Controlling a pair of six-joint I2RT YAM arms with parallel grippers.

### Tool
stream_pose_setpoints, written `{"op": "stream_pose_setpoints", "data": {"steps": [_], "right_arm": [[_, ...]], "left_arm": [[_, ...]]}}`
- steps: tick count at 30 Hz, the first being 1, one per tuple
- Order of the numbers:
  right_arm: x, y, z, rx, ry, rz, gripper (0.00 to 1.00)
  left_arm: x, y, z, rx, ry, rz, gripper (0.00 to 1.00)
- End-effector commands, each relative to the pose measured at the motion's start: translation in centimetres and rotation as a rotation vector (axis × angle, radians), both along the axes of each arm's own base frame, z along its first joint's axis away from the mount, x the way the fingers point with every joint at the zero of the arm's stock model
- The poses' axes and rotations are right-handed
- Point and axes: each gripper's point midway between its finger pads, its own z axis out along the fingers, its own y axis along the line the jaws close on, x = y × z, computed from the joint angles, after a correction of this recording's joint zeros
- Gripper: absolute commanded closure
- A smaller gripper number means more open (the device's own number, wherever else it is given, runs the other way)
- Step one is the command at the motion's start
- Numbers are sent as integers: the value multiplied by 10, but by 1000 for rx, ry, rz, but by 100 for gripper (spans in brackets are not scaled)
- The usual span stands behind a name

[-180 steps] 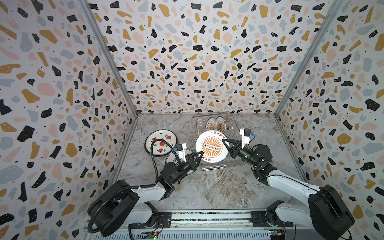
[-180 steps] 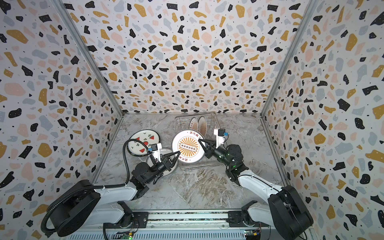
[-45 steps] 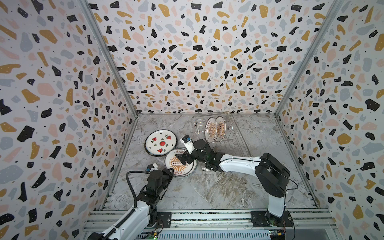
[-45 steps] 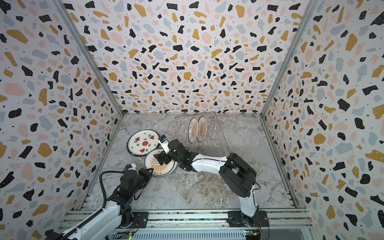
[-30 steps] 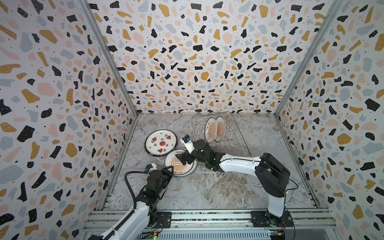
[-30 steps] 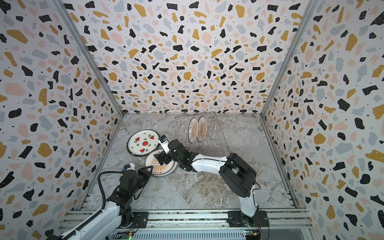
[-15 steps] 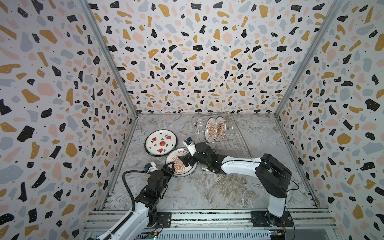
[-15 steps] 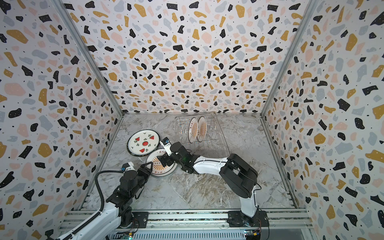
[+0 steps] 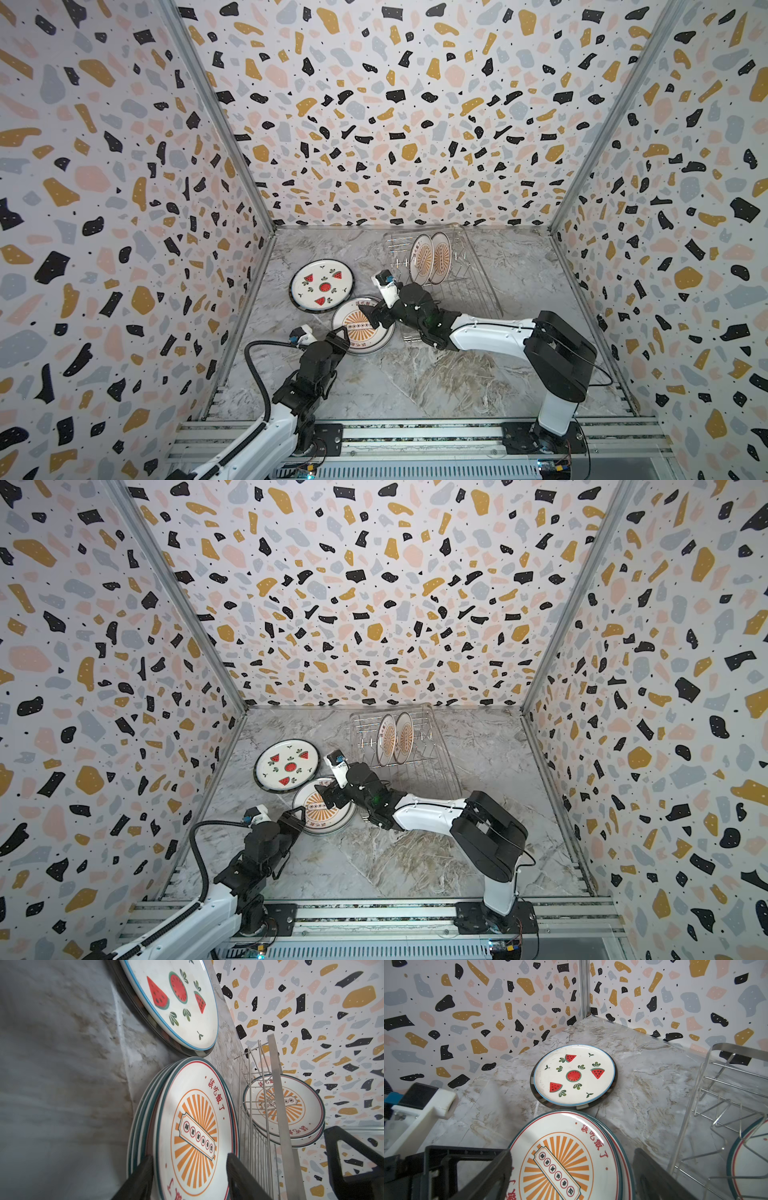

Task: Unload the plates from the dish rack
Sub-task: 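Hold the sunburst plate on the stack with the left gripper while right stays beside it, then move the right gripper into the rack toward the nearest sunburst plate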

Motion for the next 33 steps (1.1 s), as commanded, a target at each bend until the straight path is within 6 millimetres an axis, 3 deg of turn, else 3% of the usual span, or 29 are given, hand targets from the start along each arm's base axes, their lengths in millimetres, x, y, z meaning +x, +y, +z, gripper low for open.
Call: {"op": "stream_pose_setpoints", "data": {"steps": [1, 4, 7, 9, 16, 18, 22, 26, 30, 33], "right_arm": [[2, -6, 25, 45, -31, -20, 8], [3, -8, 26, 45, -35, -31, 9], [5, -12, 28, 50, -41, -48, 9], [6, -18, 32, 65, -52, -74, 9], [5, -40, 54, 133, -95, -122, 9], [5, -49, 64, 155, -114, -139, 9], [12, -69, 79, 189, -119, -158, 7], [26, -90, 83, 181, -98, -218, 1], [50, -111, 81, 166, -35, -265, 1], [68, -124, 79, 159, -8, -302, 1]], "left_arm": [[4, 9, 10, 60, -23, 48, 37], [6, 9, 16, 83, -50, 56, 34], [6, 8, 18, 97, -58, 55, 44], [5, 7, 20, 108, -67, 53, 45], [4, 9, 25, 130, -73, 71, 41], [6, 9, 33, 148, -109, 64, 32], [9, 7, 56, 182, -196, 40, 1], [14, -2, 88, 188, -320, -1, 0], [12, -37, 130, 166, -556, -184, 0], [13, -61, 152, 161, -640, -294, 0]]}}
